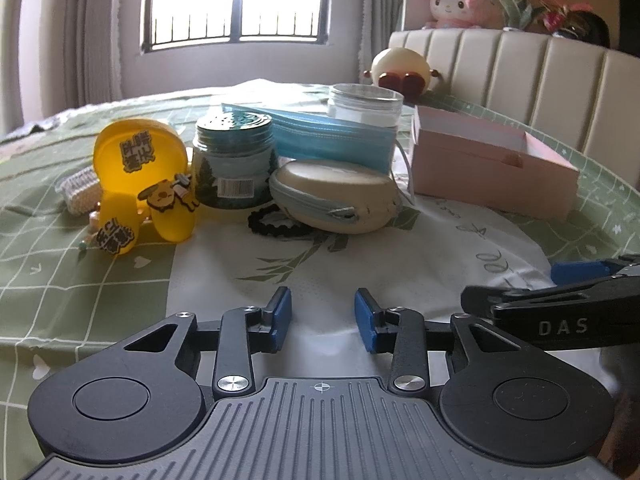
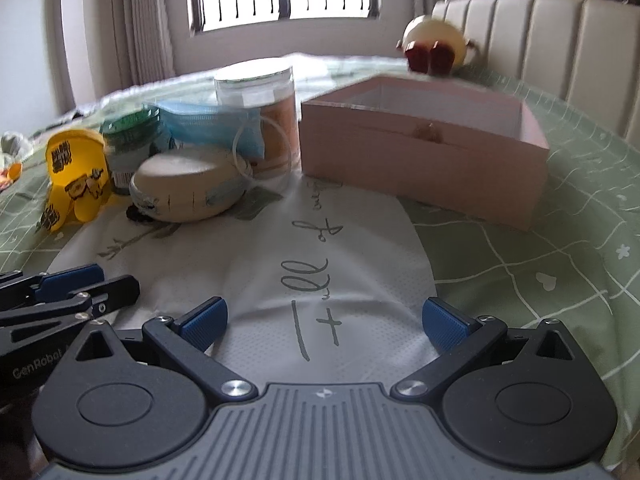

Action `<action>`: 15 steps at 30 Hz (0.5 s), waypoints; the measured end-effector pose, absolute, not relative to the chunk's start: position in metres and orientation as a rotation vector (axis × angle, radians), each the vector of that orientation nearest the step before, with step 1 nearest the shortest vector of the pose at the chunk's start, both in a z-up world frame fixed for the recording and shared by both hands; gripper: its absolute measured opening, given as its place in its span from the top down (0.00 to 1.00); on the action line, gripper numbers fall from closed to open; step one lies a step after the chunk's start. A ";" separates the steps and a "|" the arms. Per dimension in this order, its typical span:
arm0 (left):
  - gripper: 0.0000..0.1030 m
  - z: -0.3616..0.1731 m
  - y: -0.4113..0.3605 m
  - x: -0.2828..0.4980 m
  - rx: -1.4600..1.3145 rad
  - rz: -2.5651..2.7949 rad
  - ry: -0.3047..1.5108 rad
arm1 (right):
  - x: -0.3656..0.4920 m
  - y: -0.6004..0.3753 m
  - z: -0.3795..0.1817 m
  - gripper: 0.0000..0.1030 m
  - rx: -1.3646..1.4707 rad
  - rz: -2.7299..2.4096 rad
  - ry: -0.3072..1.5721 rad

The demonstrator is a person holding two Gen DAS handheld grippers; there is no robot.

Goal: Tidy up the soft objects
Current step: 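Reach the left gripper to the yellow plastic toy and close on it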

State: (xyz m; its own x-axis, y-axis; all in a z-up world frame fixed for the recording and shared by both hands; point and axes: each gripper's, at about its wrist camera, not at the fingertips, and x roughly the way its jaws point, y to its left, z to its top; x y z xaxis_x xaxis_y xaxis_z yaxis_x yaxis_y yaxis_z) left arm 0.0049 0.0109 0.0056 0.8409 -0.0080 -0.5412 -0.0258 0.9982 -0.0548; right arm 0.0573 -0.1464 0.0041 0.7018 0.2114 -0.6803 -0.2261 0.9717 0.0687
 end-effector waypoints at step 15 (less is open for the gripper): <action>0.71 0.105 0.130 0.022 -0.151 0.064 0.394 | 0.062 -0.135 0.012 0.00 -0.109 0.319 0.858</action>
